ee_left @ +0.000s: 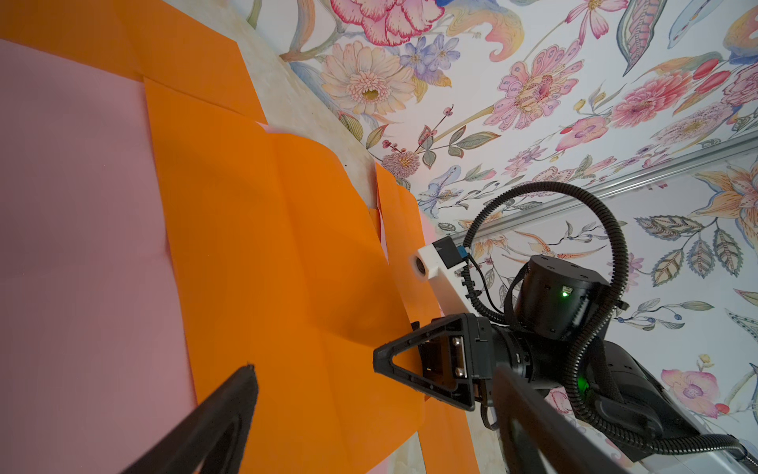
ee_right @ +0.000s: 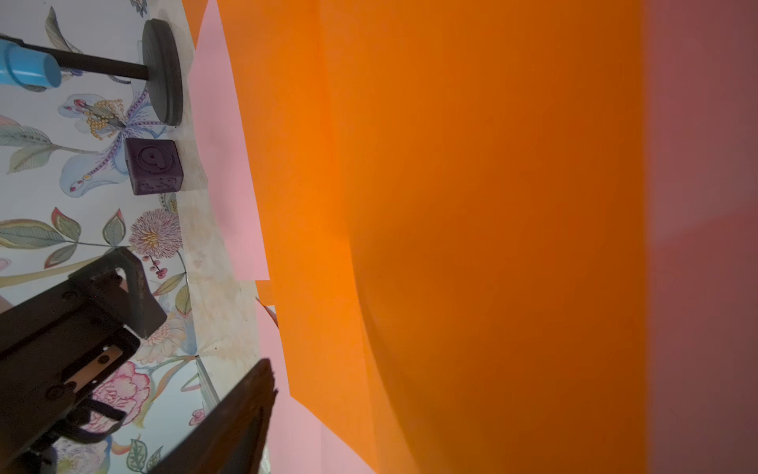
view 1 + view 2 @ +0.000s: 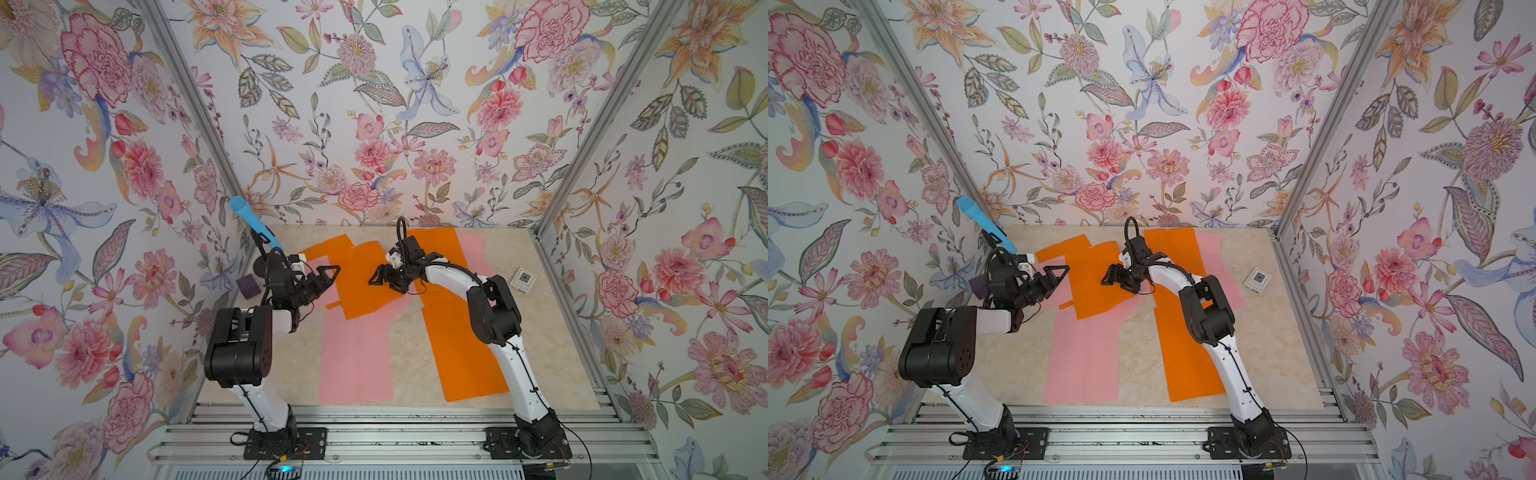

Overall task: Sort the scattered colored papers by color
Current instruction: Pick up the colored paper.

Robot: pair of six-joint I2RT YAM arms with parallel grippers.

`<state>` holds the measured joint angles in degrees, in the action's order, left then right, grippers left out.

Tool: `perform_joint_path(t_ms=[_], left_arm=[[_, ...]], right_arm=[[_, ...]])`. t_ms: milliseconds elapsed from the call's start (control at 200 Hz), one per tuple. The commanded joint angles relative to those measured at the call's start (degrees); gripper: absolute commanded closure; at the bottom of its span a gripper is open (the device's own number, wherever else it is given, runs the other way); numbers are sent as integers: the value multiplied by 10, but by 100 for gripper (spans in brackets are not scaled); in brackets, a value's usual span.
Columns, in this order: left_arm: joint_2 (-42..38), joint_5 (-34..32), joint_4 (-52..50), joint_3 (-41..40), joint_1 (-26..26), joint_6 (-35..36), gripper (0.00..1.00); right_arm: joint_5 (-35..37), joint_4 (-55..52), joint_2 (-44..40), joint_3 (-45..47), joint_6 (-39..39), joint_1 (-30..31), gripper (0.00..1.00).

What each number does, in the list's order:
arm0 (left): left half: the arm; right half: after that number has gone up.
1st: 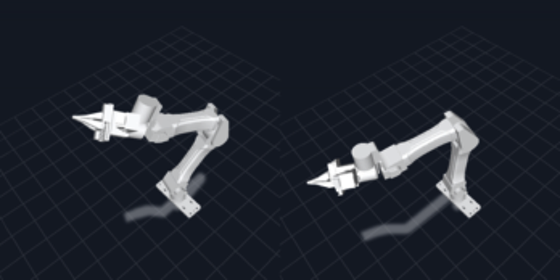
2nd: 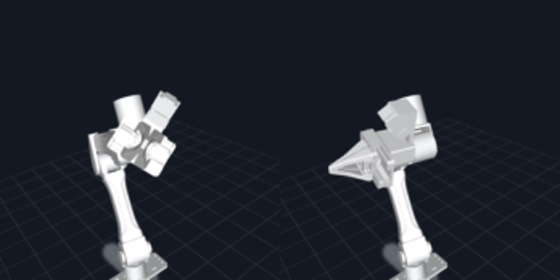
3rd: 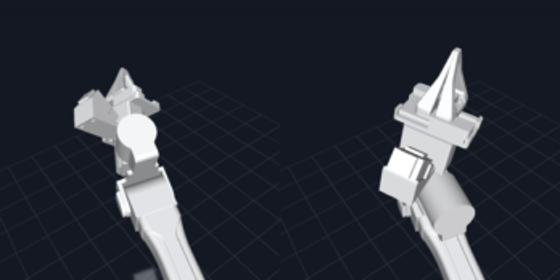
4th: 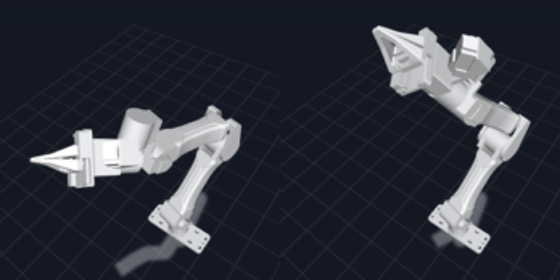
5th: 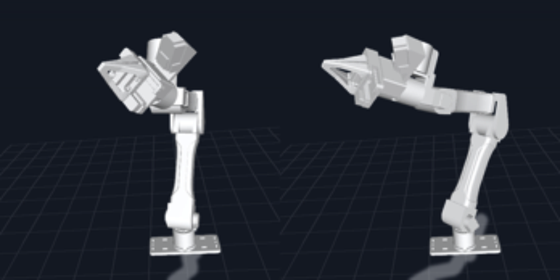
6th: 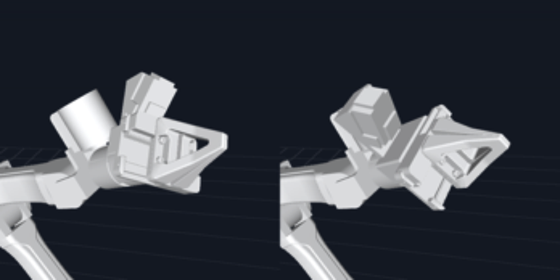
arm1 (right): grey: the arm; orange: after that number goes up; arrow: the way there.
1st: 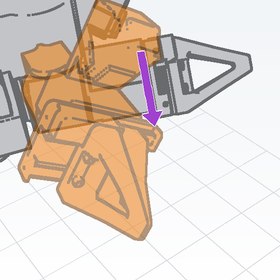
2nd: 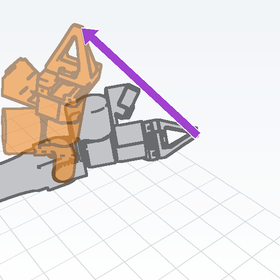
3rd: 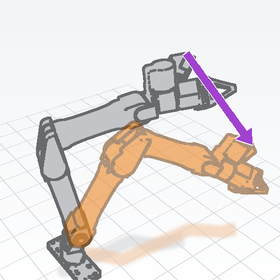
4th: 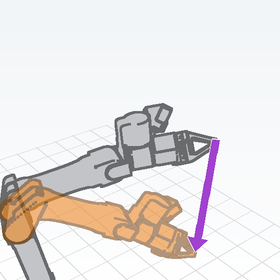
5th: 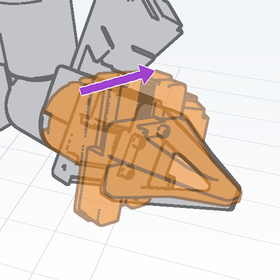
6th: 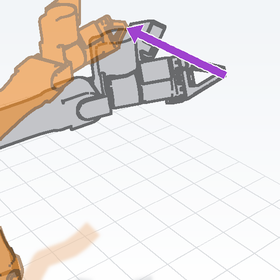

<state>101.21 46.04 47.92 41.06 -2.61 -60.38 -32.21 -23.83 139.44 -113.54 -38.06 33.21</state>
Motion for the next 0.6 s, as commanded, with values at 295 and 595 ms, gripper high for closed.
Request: perform_joint_path(t_ms=[295, 595], left_arm=[[-18, -7, 2, -1, 5, 20, 10], [13, -44, -64, 26, 77, 59, 7]], right_arm=[[14, -54, -59, 17, 56, -5, 0], [-14, -52, -88, 16, 66, -1, 0]])
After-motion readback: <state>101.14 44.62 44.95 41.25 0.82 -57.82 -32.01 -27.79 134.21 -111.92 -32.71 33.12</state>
